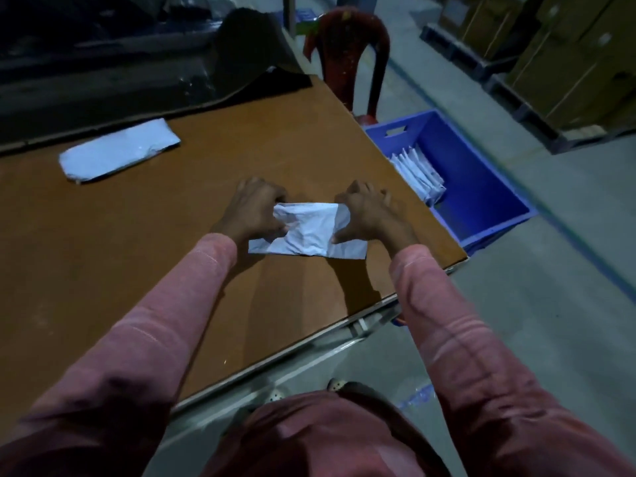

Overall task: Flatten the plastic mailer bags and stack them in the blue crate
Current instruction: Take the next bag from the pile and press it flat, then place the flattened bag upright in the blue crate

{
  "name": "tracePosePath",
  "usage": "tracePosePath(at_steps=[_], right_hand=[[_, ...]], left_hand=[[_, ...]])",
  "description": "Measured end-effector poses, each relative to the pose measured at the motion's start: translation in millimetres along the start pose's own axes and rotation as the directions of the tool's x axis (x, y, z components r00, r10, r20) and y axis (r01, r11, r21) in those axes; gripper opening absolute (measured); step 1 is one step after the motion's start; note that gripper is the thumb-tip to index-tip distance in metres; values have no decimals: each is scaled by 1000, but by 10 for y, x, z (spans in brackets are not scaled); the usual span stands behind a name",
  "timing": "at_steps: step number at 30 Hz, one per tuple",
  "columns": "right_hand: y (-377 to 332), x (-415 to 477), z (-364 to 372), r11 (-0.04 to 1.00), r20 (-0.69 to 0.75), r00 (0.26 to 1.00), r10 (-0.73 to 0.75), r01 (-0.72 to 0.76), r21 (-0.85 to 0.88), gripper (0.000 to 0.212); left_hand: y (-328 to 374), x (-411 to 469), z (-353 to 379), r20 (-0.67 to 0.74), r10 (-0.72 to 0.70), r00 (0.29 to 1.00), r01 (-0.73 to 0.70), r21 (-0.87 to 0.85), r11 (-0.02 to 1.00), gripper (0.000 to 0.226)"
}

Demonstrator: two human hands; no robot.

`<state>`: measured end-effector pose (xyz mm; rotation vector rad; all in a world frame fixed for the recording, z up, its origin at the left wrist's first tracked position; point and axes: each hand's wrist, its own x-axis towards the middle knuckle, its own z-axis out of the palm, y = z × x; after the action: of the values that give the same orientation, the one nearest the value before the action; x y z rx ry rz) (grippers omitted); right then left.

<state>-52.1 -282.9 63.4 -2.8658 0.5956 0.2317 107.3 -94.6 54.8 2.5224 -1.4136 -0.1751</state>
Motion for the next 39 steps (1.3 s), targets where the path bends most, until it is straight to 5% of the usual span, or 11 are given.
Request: tracePosePath(at_steps=[3,13,18,22,25,28,33,39], right_hand=[[235,-161,-157,993,-137,989,58,-42,112,33],[1561,-207,-454,968,-558,792,247,-179,175,22],[2538,217,-340,897,-550,709,441,-321,304,19],[3310,609,-200,834,-491,678,548,-391,390,19],[3750,886,-52,766,-410,659,631,-447,461,21],[4009,1112,103,712,-348,639,686,-489,504,26],[4245,1481,394,670,-236,672,702,-512,537,26],[4418,1877,663,680,-119,737,665,-533,503,21]], left_hand=[[222,347,-94,-82,121,989,-123,-17,992,23],[1326,1968,-205,-301,435,849,-439,56,897,26],[1783,2997,274,-353,457,816,-462,75,884,24],[1996,3586,834,-377,271,886,-320,-72,945,50],[2059,3814,1272,-266,92,959,-135,-149,980,54],[2139,3948,1648,7,26,1000,-25,-93,995,49],[2265,4305,2280,361,-21,932,2,54,999,65],[2315,4678,2935,518,65,853,-147,119,982,78]])
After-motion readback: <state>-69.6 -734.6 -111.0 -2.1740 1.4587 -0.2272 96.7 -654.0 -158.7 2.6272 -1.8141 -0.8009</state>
